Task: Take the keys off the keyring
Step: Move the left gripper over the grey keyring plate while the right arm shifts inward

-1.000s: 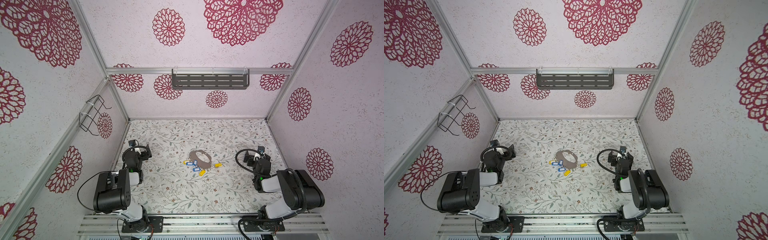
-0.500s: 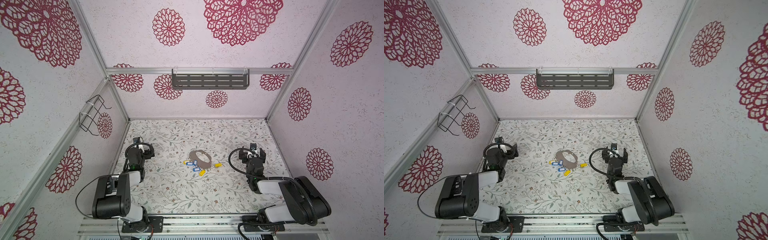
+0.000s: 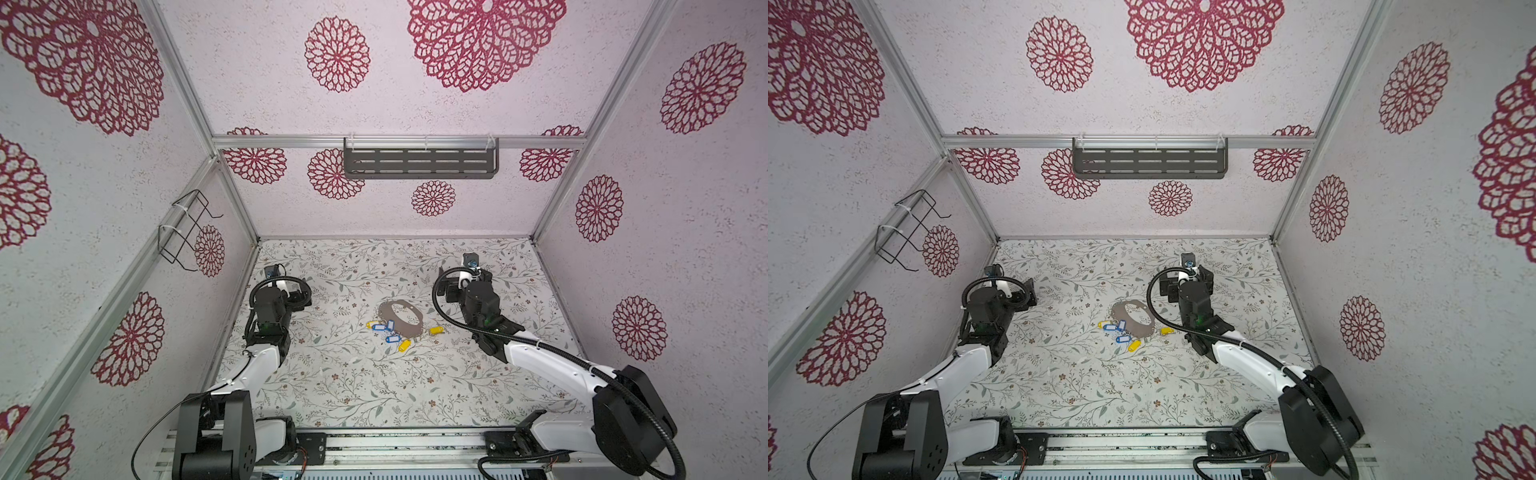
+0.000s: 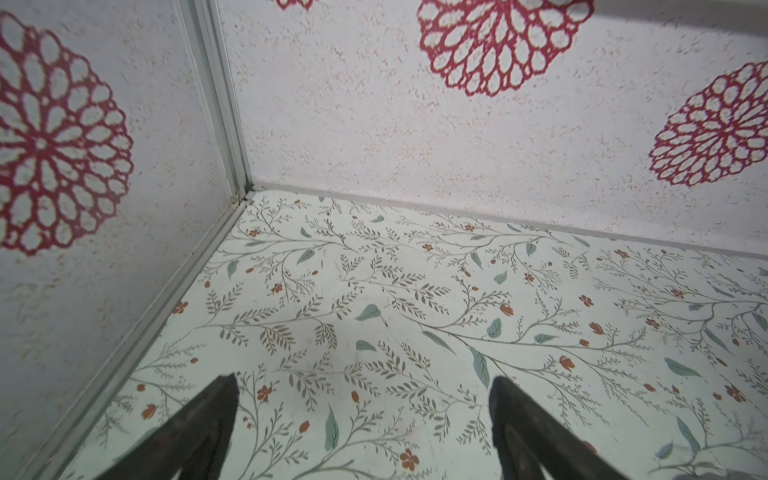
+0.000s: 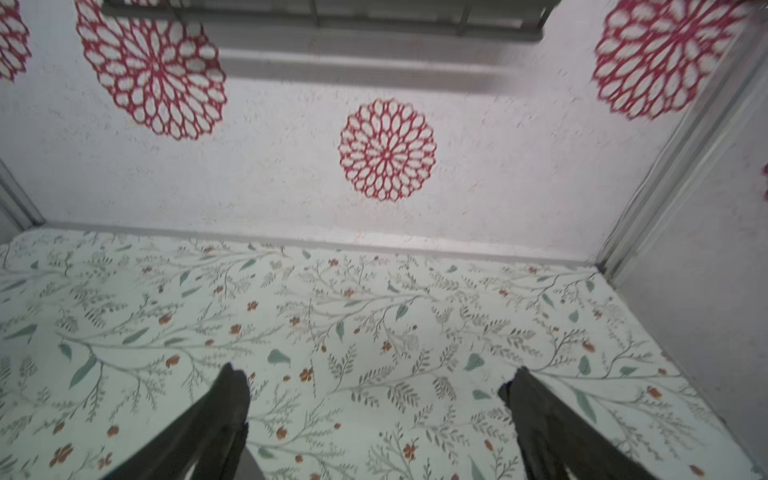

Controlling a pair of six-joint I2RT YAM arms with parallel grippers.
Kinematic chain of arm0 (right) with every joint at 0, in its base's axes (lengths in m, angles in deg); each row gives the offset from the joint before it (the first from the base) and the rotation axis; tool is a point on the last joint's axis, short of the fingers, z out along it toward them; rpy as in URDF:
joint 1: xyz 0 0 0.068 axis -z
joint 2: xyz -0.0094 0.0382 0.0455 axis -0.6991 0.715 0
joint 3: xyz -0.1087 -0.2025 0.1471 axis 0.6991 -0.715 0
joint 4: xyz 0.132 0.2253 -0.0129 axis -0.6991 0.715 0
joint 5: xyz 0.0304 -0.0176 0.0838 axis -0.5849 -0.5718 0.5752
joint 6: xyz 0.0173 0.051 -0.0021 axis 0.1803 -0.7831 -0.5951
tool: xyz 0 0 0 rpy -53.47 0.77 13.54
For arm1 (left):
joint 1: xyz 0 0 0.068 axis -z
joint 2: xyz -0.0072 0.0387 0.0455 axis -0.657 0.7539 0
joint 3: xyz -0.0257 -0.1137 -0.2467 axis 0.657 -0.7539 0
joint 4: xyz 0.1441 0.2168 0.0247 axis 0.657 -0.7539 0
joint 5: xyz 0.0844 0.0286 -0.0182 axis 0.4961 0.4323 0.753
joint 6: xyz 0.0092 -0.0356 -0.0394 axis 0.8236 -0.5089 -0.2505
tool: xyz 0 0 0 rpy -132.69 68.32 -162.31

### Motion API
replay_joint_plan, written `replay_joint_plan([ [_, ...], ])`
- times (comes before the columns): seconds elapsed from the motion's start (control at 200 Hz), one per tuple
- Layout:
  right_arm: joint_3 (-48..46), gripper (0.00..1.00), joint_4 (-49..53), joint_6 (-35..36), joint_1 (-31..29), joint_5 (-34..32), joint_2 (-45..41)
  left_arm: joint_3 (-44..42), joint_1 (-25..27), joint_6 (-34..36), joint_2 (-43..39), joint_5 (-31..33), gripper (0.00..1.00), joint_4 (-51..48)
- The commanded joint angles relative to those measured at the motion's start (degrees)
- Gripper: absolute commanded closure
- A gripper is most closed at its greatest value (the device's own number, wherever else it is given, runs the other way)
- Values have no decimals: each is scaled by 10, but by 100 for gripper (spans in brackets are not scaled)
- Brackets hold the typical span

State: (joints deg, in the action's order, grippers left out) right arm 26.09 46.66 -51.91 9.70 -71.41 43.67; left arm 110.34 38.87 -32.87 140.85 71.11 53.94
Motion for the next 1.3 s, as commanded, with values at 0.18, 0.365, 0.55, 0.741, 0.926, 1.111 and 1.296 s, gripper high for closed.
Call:
replay_joint_plan([
  [0.18,-75,1,55,-126,4,70,82,154,87,-57,5,-27,3,-252],
  [0.365,-67,1,58,-127,4,55,66,166,127,-52,-45,-80,3,-265],
  [0.55,-71,1,69,-130,4,16,57,150,126,-37,-58,-153,3,-216],
  [0.741,-95,1,38,-145,4,18,32,237,115,-163,12,-61,3,-324],
  [0.926,-125,1,9,-160,4,1,8,293,74,-205,77,-162,3,-310],
  [1.111,-179,1,-60,-144,4,-12,-29,363,120,-165,127,-40,3,-371],
  [1.296,-192,1,-46,-156,4,-77,-58,384,226,-58,148,77,3,-378],
])
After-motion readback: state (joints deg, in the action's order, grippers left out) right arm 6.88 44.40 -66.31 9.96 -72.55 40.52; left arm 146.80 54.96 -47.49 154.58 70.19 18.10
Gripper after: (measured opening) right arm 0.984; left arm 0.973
